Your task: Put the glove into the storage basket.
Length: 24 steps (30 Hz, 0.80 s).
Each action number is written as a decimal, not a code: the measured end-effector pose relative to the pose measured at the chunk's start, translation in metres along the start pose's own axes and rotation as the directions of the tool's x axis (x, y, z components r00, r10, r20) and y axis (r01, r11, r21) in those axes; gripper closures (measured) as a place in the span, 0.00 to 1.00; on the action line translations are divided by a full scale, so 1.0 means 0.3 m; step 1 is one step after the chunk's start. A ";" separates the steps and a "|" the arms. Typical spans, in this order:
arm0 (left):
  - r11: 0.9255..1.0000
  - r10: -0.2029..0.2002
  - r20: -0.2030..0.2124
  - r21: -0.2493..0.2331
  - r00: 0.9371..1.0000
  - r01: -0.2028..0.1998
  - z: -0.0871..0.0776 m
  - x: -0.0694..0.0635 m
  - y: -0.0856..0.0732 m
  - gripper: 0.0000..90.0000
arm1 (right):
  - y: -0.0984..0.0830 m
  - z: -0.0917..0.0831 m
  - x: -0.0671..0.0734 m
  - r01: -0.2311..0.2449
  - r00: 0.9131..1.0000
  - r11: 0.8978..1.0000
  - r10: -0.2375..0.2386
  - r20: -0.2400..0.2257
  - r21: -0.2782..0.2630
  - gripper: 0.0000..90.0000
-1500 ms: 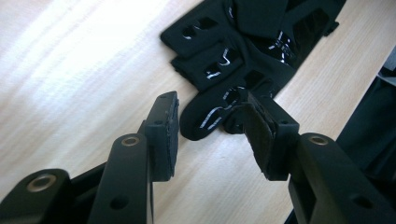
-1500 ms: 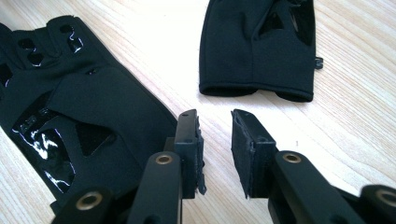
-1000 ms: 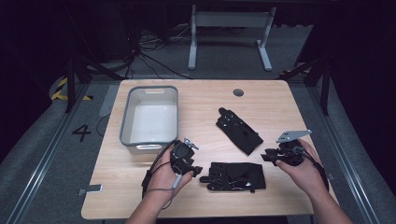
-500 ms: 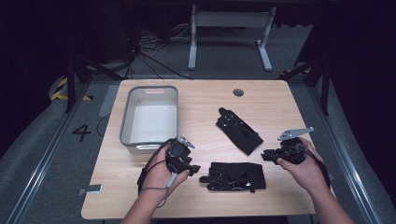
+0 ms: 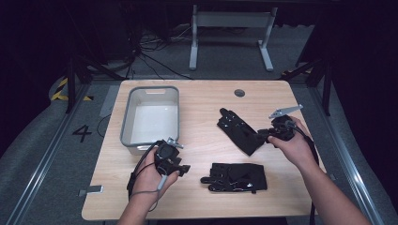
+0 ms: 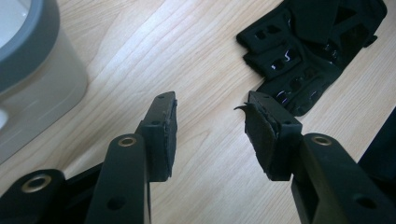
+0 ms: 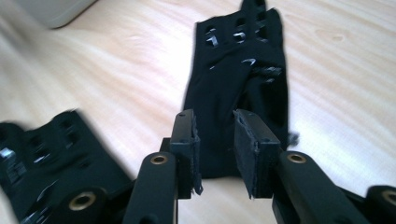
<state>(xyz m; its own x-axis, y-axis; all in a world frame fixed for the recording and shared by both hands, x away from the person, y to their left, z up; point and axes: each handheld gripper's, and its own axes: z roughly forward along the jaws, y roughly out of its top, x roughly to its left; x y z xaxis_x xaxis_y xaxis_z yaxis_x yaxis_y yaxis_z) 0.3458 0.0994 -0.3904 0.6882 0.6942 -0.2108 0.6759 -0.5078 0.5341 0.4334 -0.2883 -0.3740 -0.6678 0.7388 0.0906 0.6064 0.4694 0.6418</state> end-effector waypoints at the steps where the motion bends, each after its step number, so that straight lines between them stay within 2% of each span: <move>1: 1.000 0.000 0.000 0.000 1.000 0.000 0.000 0.000 0.000 0.60 | 0.000 0.000 0.000 0.000 1.000 1.000 0.000 0.000 0.000 0.77; 5: 1.000 -0.011 -0.009 -0.007 1.000 0.011 -0.006 0.008 -0.013 0.60 | 0.038 0.059 -0.065 -0.058 0.998 0.998 0.058 -0.002 -0.007 0.76; 7: 1.000 -0.010 -0.010 -0.005 1.000 0.009 -0.006 0.009 -0.015 0.60 | 0.044 0.072 -0.077 -0.064 0.998 0.998 0.064 0.004 -0.006 0.76; 8: 1.000 -0.008 -0.013 -0.002 1.000 0.008 -0.006 0.011 -0.016 0.60 | 0.053 0.104 -0.103 -0.087 0.996 0.996 0.087 0.001 0.003 0.76; 10: 1.000 -0.008 -0.016 -0.005 1.000 0.008 -0.005 0.011 -0.017 0.60 | 0.058 0.130 -0.121 -0.100 0.995 0.995 0.100 0.005 0.015 0.77; 16: 1.000 -0.004 -0.016 0.008 1.000 0.004 0.011 0.013 -0.017 0.59 | 0.060 0.202 -0.169 -0.119 0.992 0.991 0.117 0.037 0.063 0.78; 24: 1.000 0.006 -0.012 0.018 1.000 -0.006 0.022 0.008 -0.013 0.59 | 0.045 0.264 -0.200 -0.136 0.990 0.985 0.131 0.055 0.109 0.72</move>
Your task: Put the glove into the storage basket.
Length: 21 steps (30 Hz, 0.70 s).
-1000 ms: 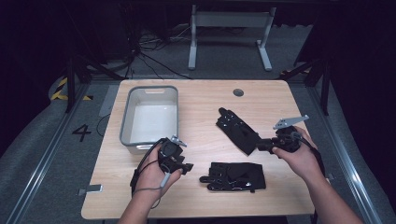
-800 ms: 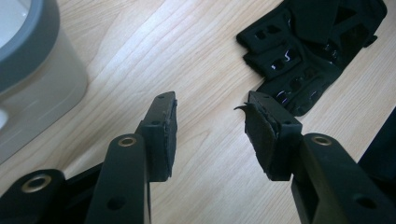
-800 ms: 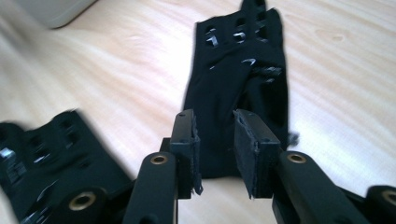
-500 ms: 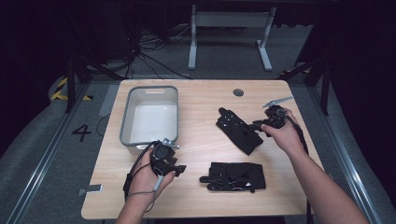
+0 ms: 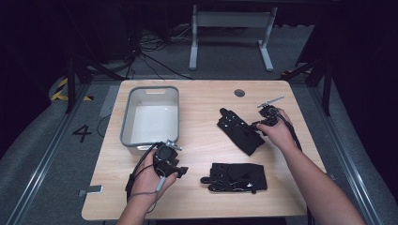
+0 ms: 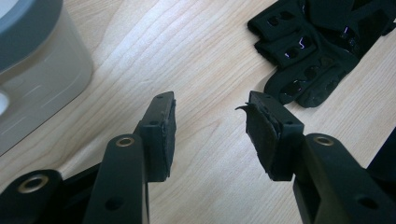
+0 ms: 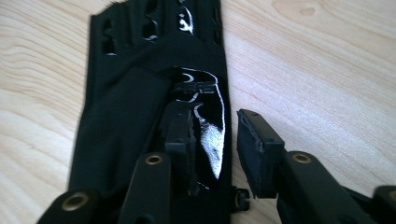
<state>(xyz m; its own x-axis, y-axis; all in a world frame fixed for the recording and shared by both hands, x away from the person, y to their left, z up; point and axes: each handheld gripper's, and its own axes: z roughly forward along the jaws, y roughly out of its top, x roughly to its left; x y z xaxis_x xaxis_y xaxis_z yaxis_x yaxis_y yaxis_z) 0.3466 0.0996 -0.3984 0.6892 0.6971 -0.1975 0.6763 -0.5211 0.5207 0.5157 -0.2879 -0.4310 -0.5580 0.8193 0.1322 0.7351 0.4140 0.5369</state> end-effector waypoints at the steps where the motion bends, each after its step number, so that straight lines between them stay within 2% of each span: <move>1: 1.000 0.001 -0.002 -0.001 1.000 -0.001 0.002 -0.001 0.000 0.59 | -0.001 0.006 -0.004 -0.008 1.000 1.000 0.008 0.002 0.003 0.72; 5: 1.000 0.008 0.001 0.008 1.000 -0.008 0.006 -0.002 0.003 0.59 | -0.004 0.015 -0.012 -0.020 1.000 1.000 0.020 0.000 0.010 0.72; 9: 1.000 0.010 0.000 0.010 1.000 -0.010 0.010 -0.002 0.005 0.59 | -0.002 0.022 -0.001 0.011 1.000 1.000 -0.012 0.018 0.025 0.72; 11: 1.000 0.014 0.001 0.011 1.000 -0.014 0.010 -0.004 0.005 0.58 | 0.001 0.025 0.015 0.058 0.997 0.998 -0.060 0.047 0.036 0.72; 12: 1.000 0.017 0.001 0.012 1.000 -0.017 0.010 -0.005 0.006 0.58 | 0.001 0.027 0.019 0.065 0.997 0.997 -0.067 0.039 0.036 0.80; 17: 1.000 0.014 0.001 0.012 1.000 -0.014 0.014 -0.008 0.006 0.58 | 0.001 0.027 0.008 0.027 0.999 0.999 -0.027 -0.019 0.036 0.94; 21: 1.000 0.014 0.002 0.014 1.000 -0.014 0.018 -0.005 0.006 0.58 | 0.000 0.023 0.007 0.030 0.999 0.999 -0.029 -0.024 0.032 0.96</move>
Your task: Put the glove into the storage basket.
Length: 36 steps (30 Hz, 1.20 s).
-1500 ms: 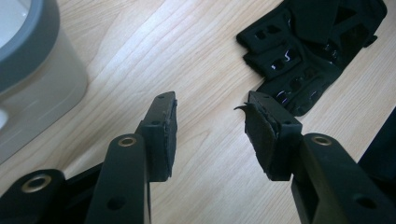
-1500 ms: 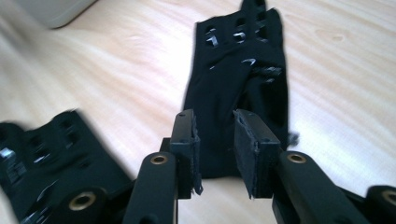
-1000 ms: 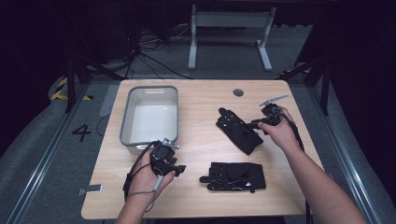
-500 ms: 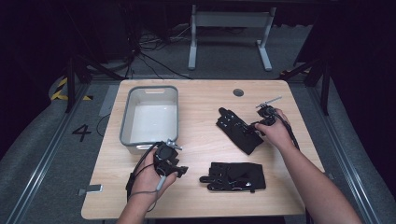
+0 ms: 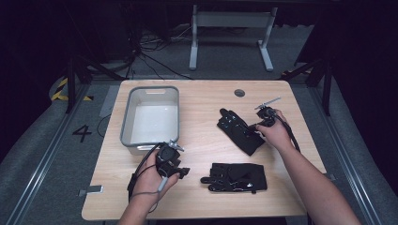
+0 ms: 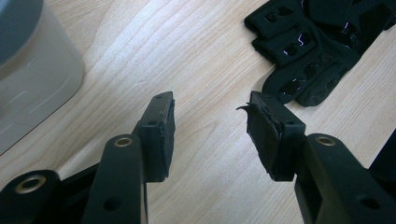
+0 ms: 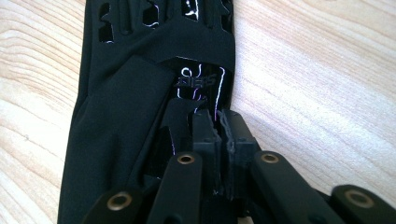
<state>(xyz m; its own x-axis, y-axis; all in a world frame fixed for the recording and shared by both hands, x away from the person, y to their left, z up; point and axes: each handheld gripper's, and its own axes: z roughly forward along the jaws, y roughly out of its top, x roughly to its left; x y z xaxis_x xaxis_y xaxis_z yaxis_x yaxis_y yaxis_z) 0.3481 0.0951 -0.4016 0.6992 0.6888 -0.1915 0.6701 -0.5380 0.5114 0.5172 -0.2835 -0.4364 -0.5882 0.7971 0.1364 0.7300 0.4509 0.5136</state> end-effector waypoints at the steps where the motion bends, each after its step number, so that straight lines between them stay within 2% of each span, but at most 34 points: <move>1: 1.000 0.001 0.001 0.001 1.000 -0.001 0.001 0.001 0.001 0.58 | 0.000 -0.012 0.010 0.033 0.999 0.999 -0.033 0.021 -0.004 0.96; 6: 1.000 0.004 0.001 0.001 1.000 -0.004 0.000 -0.002 0.003 0.58 | 0.004 -0.067 0.030 0.060 0.998 0.996 -0.059 0.016 -0.061 0.97; 9: 1.000 0.007 0.003 0.000 1.000 -0.007 0.000 -0.004 0.006 0.58 | 0.005 -0.087 0.037 0.070 0.997 0.995 -0.069 0.022 -0.078 0.97; 13: 1.000 0.013 0.009 -0.002 1.000 -0.013 0.002 -0.011 0.012 0.58 | 0.005 -0.143 0.064 0.124 0.992 0.985 -0.121 0.033 -0.122 0.97; 17: 1.000 0.016 0.008 -0.002 1.000 -0.016 0.004 -0.011 0.015 0.58 | 0.004 -0.185 0.085 0.151 0.989 0.977 -0.148 0.027 -0.152 0.97; 18: 1.000 0.017 0.010 -0.003 1.000 -0.017 0.003 -0.011 0.017 0.58 | 0.003 -0.215 0.103 0.175 0.984 0.969 -0.175 0.020 -0.173 0.97; 19: 1.000 0.017 0.010 -0.003 1.000 -0.017 0.003 -0.011 0.017 0.58 | 0.003 -0.215 0.103 0.175 0.984 0.969 -0.175 0.020 -0.173 0.97; 20: 1.000 0.022 0.010 -0.003 1.000 -0.022 0.003 -0.011 0.020 0.58 | 0.000 -0.249 0.125 0.202 0.979 0.960 -0.203 0.016 -0.195 0.97; 21: 1.000 0.022 0.010 -0.003 1.000 -0.022 0.003 -0.011 0.020 0.58 | 0.000 -0.249 0.125 0.202 0.979 0.960 -0.203 0.016 -0.195 0.97; 26: 1.000 0.030 0.011 0.000 0.999 -0.030 0.010 -0.017 0.029 0.58 | -0.015 -0.314 0.178 0.253 0.966 0.941 -0.258 0.006 -0.227 0.97; 36: 0.999 0.035 0.011 -0.005 0.999 -0.035 0.012 -0.020 0.035 0.59 | -0.056 -0.377 0.243 0.303 0.949 0.921 -0.315 -0.010 -0.247 0.97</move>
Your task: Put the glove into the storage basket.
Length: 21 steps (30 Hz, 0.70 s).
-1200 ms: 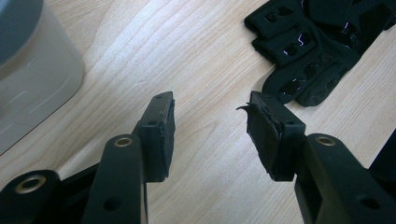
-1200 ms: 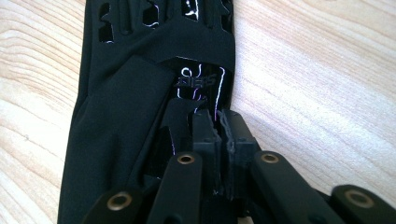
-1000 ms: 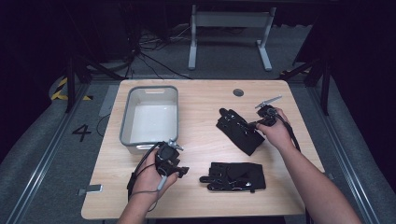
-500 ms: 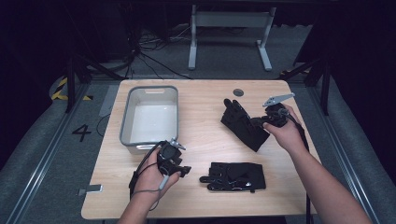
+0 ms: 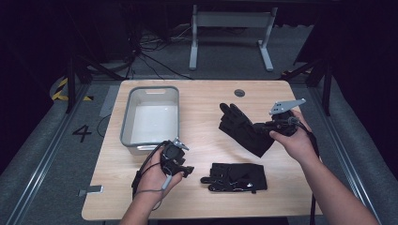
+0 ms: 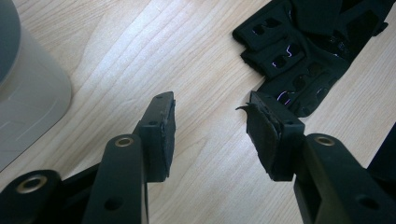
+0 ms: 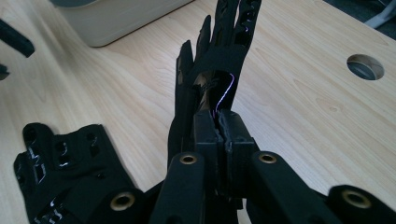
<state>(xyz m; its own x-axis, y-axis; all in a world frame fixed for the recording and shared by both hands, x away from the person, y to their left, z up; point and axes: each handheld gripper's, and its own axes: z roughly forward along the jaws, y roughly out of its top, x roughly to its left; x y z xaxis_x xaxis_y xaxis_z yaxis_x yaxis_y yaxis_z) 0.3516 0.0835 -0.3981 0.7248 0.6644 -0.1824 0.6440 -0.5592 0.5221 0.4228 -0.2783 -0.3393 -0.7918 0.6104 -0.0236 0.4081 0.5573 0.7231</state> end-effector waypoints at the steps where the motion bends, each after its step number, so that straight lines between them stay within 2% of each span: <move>1: 1.000 0.000 0.000 0.000 1.000 0.000 0.000 0.000 0.000 0.59 | -0.002 -0.005 0.006 0.005 1.000 1.000 -0.005 -0.006 0.002 0.97; 7: 1.000 -0.004 0.003 -0.001 1.000 0.004 0.003 -0.004 0.002 0.59 | -0.017 -0.017 0.038 0.023 0.999 1.000 -0.023 -0.030 0.008 0.97; 12: 1.000 0.002 0.005 -0.001 1.000 -0.002 0.002 -0.005 0.001 0.59 | -0.031 -0.010 0.057 0.032 0.998 0.999 -0.031 -0.052 0.016 0.97; 18: 1.000 -0.008 0.003 -0.002 1.000 0.008 -0.001 0.003 -0.004 0.59 | -0.052 0.002 0.087 0.050 0.997 0.999 -0.048 -0.066 0.021 0.97; 21: 1.000 -0.005 0.003 -0.001 1.000 0.005 0.000 0.002 -0.002 0.59 | -0.052 0.008 0.090 0.072 0.996 0.997 -0.070 -0.049 0.034 0.97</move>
<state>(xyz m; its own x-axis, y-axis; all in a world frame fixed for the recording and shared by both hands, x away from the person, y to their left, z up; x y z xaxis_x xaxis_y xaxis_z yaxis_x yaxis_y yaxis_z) 0.3516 0.0843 -0.3986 0.7224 0.6657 -0.1872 0.6473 -0.5556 0.5218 0.3961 -0.2691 -0.3528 -0.8398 0.5414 -0.0408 0.3649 0.6184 0.6960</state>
